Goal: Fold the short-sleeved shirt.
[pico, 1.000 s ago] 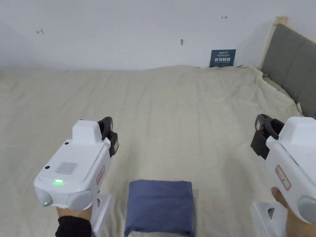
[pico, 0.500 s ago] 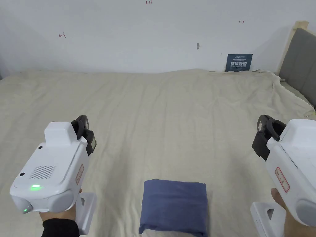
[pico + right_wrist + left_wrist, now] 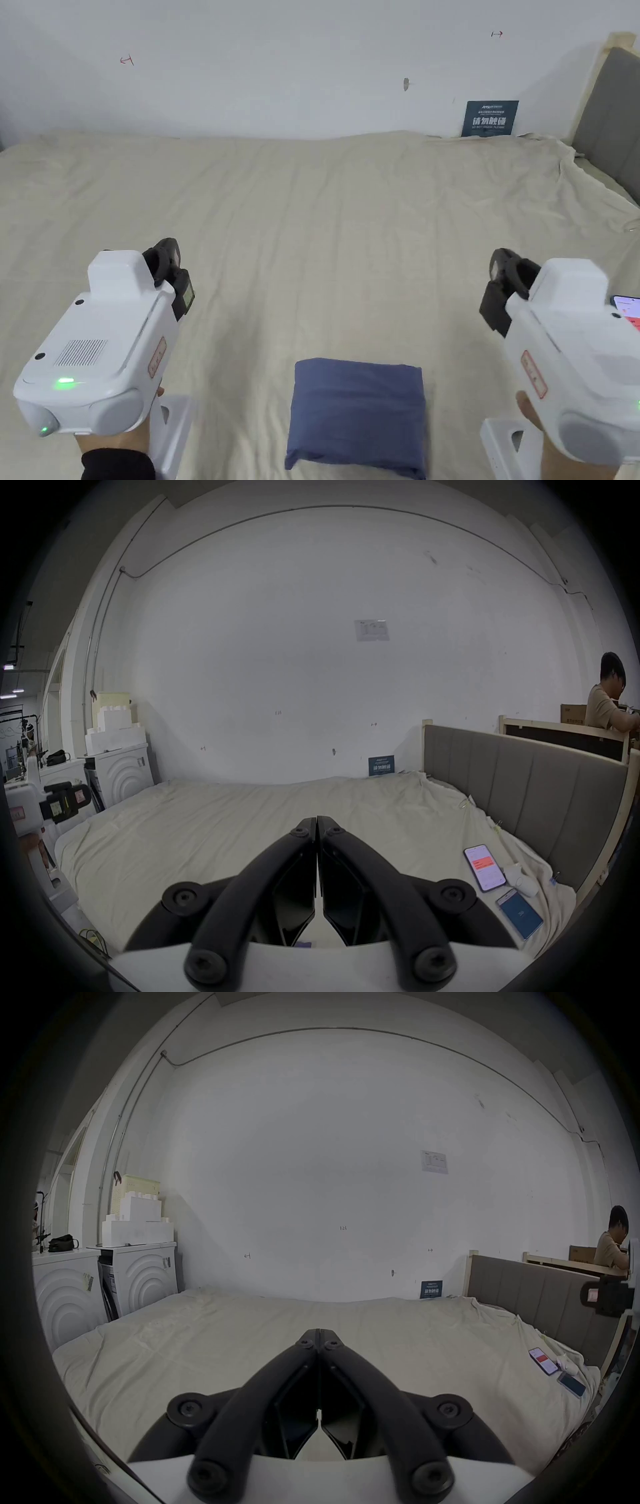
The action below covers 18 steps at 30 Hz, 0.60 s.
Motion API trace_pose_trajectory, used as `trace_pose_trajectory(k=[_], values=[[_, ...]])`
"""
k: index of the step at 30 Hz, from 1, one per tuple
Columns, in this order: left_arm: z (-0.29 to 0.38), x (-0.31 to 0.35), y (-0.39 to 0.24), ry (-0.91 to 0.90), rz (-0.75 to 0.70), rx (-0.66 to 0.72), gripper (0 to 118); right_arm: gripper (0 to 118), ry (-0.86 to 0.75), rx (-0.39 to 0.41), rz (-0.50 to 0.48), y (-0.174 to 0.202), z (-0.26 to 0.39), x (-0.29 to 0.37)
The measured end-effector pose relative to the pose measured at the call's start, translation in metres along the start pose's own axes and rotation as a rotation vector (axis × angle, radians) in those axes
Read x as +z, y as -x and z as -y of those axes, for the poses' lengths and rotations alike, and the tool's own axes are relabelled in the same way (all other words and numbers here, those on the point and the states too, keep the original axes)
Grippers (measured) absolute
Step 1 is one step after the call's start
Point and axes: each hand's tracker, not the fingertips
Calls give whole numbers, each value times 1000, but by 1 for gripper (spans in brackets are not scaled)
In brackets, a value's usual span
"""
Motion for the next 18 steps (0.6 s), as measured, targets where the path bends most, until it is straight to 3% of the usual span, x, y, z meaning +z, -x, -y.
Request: trace_pose_trajectory(k=[18], values=[[56, -13, 14, 163, 52, 12, 0, 0, 386, 62, -104, 58, 171, -79]])
